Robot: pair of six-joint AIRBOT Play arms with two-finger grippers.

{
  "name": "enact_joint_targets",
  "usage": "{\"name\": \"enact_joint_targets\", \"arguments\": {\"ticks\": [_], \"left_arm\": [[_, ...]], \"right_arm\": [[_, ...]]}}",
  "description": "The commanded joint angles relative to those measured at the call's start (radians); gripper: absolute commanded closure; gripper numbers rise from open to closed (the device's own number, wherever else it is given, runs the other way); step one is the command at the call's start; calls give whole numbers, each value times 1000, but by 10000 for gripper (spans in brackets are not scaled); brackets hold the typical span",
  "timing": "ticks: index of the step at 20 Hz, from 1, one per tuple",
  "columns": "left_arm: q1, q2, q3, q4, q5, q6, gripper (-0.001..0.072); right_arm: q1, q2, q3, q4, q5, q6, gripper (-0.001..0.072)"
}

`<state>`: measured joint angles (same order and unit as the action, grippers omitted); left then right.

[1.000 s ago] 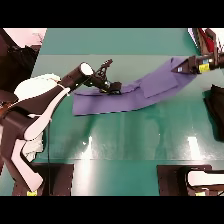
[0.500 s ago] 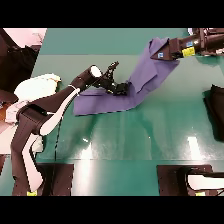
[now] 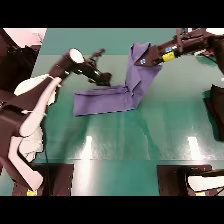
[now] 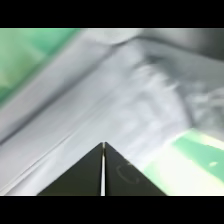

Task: Fold the shirts.

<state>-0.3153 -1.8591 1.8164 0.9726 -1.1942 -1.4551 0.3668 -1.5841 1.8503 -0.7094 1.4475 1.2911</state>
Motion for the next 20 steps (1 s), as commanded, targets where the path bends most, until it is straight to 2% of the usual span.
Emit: {"name": "enact_joint_targets", "arguments": {"ticks": [1, 3, 6, 7, 8, 9, 10, 12, 13, 16, 20], "left_arm": [[140, 137, 2, 145, -118, -4, 684], [222, 222, 2, 155, -147, -3, 684], [314, 337, 2, 155, -153, -3, 684], [334, 368, 2, 155, -150, -3, 684], [349, 394, 2, 155, -149, -3, 684], [364, 414, 2, 156, -150, -2, 683], [377, 431, 2, 156, -153, 9, 683], [394, 453, 2, 158, -167, 19, 684], [397, 458, 2, 157, -177, 22, 684], [397, 459, 0, 158, -203, 23, 683], [397, 459, -1, 157, -206, 23, 684]], "right_arm": [[87, -56, 1, 2, -26, -39, 699], [171, -102, 1, 2, -116, -71, 697], [341, -203, 1, 3, -391, -90, 689], [396, -241, 2, 10, -490, -113, 579], [452, -278, 5, 13, -579, -134, 329], [496, -311, 34, 2, -619, -146, 162], [521, -335, 75, -8, -618, -186, 111], [533, -336, 140, -142, -574, -196, 117], [520, -322, 160, -242, -519, -165, 118], [425, -242, 117, -489, -338, 1, 119], [215, -124, -128, -485, -229, 57, 155]]}}
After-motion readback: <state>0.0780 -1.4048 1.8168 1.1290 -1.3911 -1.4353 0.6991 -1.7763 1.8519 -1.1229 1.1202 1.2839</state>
